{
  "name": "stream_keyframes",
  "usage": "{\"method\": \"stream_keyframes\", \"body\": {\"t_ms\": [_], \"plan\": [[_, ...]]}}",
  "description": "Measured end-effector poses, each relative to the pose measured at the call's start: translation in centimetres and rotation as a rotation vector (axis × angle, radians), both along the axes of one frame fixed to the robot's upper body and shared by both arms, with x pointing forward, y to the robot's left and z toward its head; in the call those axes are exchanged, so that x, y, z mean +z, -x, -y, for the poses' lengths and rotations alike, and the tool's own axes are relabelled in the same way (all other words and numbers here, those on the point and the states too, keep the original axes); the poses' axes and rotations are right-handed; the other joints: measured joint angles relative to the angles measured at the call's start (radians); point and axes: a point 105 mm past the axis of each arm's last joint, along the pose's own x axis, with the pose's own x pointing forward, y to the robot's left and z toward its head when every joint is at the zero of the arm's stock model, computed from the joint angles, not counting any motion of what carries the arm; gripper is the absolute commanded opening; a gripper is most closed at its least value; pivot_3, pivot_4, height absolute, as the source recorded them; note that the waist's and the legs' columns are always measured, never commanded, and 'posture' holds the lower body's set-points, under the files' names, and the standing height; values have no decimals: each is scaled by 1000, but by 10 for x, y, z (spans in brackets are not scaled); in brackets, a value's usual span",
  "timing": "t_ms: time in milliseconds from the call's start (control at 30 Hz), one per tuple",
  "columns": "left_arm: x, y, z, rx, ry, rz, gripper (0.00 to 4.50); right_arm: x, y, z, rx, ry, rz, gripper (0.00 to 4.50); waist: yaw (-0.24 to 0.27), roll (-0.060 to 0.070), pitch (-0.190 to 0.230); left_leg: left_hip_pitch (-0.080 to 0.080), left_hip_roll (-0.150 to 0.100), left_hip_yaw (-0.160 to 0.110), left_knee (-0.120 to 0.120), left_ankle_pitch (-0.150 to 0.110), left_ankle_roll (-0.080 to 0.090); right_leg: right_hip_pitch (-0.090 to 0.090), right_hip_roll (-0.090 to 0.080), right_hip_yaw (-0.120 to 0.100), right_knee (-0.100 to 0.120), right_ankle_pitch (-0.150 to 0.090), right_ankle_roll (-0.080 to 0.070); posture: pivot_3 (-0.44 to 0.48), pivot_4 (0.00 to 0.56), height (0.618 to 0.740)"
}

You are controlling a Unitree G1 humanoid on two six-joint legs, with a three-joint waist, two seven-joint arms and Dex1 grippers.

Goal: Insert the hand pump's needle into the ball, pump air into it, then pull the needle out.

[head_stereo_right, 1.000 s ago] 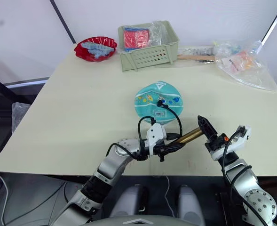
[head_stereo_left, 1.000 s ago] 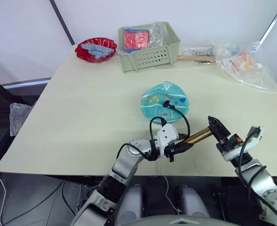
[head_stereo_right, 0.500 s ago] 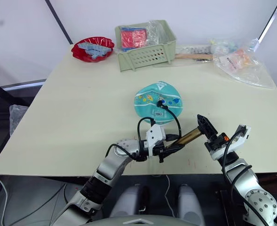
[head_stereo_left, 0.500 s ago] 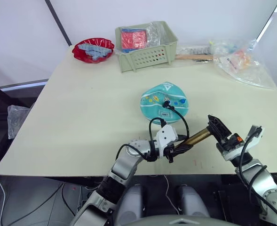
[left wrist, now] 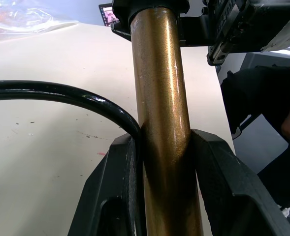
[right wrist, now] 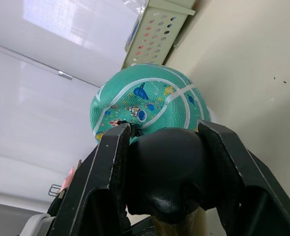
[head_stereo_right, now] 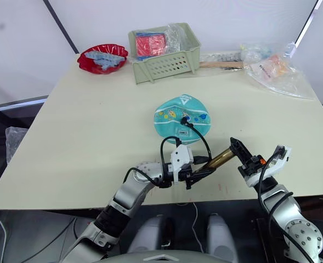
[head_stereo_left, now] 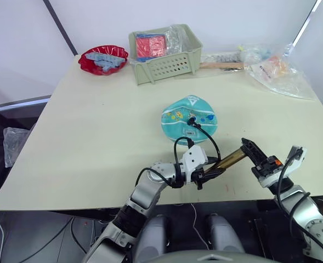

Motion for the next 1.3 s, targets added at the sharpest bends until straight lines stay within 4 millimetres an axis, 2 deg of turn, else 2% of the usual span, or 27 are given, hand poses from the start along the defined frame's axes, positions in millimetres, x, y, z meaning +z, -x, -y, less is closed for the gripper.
{"method": "stream_keyframes", "body": {"t_ms": [200,267,300,367,400,467,767,967,1167,1300], "plan": [[0,0,0,0,0,-3,1266,0,0,0,-1,22,9,1646,0,0,0,0,0,-1,0,0,0,0,0,0,0,0,0,0,150,738],[0,0,0,1,2,-7,2269,0,-1,0,1,27,16,1646,0,0,0,0,0,-1,0,0,0,0,0,-1,0,0,0,0,150,738],[0,-1,-1,5,2,-13,2613,1,-1,-2,7,31,24,1646,0,0,0,0,0,-1,0,0,0,0,1,-1,0,0,0,0,150,738],[-2,0,-3,1,-4,-21,3701,6,-4,-2,10,40,53,1646,-1,0,0,0,0,-1,0,0,0,0,1,-1,0,0,0,0,150,738],[-2,0,-3,-2,-5,-24,3840,7,-4,-2,8,42,58,1646,0,0,0,0,0,-1,0,0,0,0,1,-1,0,0,0,0,150,738],[-2,0,-3,-8,-3,-32,4489,7,-4,-1,5,44,61,1646,0,0,0,0,0,-1,0,0,0,0,1,-1,0,0,0,0,150,738],[-5,3,-17,-34,-36,-53,4489,19,-1,2,45,153,147,1646,-1,0,0,0,0,-1,0,0,0,0,1,-1,0,0,0,0,150,738],[-5,9,-38,-103,-85,-51,4489,43,3,2,144,389,316,1646,-1,0,0,0,0,-1,0,0,0,0,1,-1,0,0,0,0,150,738],[-7,6,-42,-158,-109,-71,4489,59,7,-10,299,533,465,1646,-1,-1,0,0,0,-2,2,0,0,1,2,-1,0,0,0,0,150,738],[-9,3,-42,-187,-120,-83,4489,58,8,-20,374,592,509,1646,-1,-1,0,-1,0,-2,2,0,0,1,2,-1,0,0,0,0,150,738]]}}
